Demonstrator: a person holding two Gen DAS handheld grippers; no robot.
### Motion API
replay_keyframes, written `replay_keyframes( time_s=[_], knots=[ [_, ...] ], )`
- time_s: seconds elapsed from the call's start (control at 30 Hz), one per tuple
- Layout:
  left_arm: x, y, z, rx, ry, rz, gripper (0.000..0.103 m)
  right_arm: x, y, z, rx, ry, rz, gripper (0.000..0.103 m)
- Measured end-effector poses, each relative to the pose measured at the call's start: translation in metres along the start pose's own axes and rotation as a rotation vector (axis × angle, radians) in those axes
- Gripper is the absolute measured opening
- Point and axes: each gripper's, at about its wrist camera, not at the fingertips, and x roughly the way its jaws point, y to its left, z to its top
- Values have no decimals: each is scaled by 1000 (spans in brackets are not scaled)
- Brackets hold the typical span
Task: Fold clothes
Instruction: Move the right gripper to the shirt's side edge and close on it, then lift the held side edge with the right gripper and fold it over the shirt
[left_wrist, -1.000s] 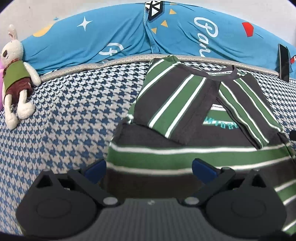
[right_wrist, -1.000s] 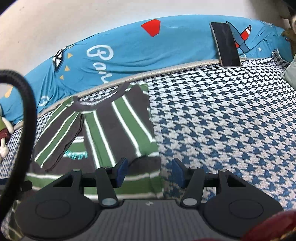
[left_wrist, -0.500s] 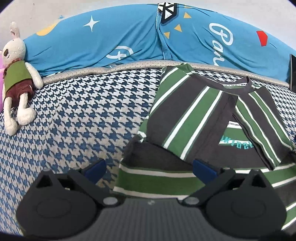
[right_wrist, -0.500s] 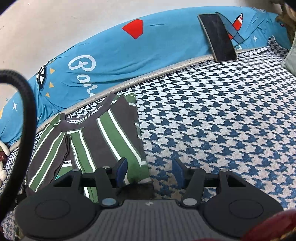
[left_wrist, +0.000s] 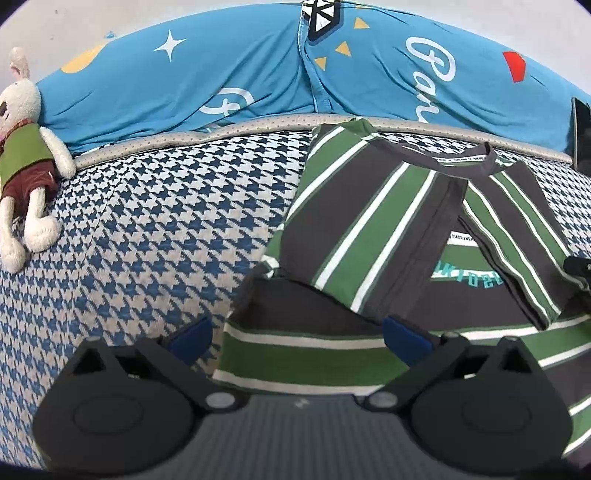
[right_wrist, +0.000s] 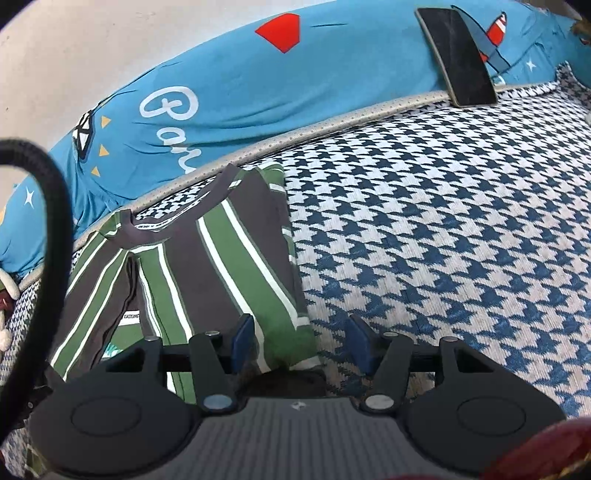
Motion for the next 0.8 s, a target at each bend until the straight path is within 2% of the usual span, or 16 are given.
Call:
replay_keyframes(
  time_s=[0.1, 0.23, 0.33, 0.8],
  knots=[
    [2, 1, 1, -6, 4, -2, 103, 0, 3, -2, -24, -7, 11, 50],
    [4, 2, 2, -13, 8, 1, 103, 2, 7, -5, -47, -8, 26, 23],
    [3, 4, 2, -20, 6, 0, 103, 2, 9, -6, -49, -12, 38, 15],
    [1, 12, 4, -47, -8, 21, 103, -17, 41, -10, -103, -89, 121, 12]
  ],
)
